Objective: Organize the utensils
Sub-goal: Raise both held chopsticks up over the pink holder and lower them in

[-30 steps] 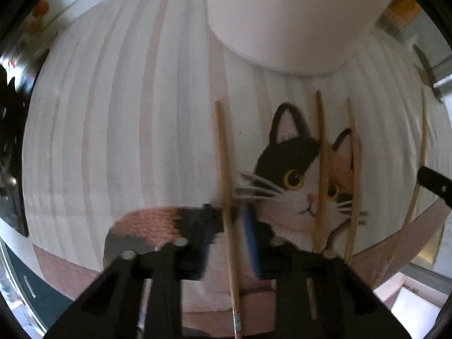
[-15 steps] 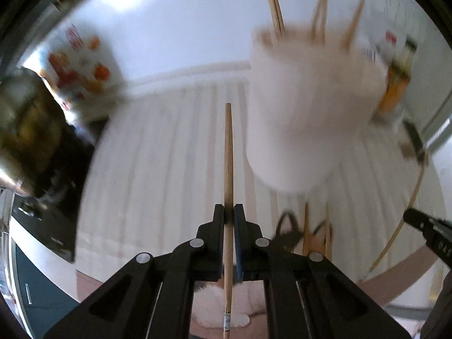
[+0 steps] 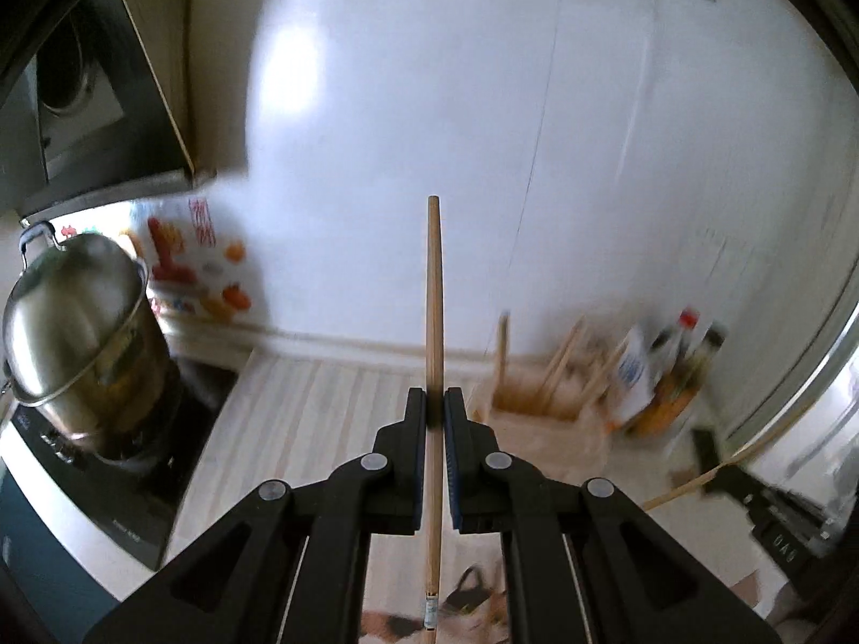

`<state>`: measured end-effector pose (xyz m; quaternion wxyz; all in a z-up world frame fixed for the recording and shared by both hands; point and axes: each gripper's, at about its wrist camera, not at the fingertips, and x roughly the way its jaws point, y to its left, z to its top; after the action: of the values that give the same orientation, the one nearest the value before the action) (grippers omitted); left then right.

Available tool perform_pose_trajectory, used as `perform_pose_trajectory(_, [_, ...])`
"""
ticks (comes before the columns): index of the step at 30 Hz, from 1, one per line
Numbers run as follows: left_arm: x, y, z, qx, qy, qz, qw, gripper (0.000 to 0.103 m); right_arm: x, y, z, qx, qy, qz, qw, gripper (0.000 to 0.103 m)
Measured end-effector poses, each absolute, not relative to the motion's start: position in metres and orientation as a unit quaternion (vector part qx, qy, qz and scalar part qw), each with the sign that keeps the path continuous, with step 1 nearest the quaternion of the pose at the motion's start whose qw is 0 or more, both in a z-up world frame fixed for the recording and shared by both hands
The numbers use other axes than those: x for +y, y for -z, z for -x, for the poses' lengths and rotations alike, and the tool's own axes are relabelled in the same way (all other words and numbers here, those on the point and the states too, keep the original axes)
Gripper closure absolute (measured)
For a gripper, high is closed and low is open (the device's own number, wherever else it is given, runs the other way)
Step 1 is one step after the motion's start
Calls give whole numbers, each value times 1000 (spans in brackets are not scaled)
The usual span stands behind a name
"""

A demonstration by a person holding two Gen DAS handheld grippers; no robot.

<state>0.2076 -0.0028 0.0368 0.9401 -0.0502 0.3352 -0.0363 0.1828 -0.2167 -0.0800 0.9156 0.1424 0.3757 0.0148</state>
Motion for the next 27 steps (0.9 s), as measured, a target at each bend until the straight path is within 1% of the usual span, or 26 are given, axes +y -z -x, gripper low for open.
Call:
perform_pose_trajectory(5, [-4,-84,-223,294,59,84,950,99,-217,25,-197,338,-41,-144,929,98])
perform_pose_trajectory(9, [-12,-100,-245,270,71,112,954,99,-213,0,-215,319,-49,-139,936,98])
perform_pose_trajectory(12, [-20,-93,-270,262,71,132,953,99,-213,-4,-238,319,-50,-145,935,98])
perform_pose_trajectory(15, [-26,-76,-297,265,67,153,950,99,-213,2,-264,332,-54,-160,928,98])
perform_pose_trajectory(22, [-35,-26,-342,280,55,167,944,99,-215,33,-303,364,-46,-185,912,98])
perform_pose_trajectory(27, [-36,-2,-362,286,51,167,942,99,-219,52,-319,381,-37,-195,903,98])
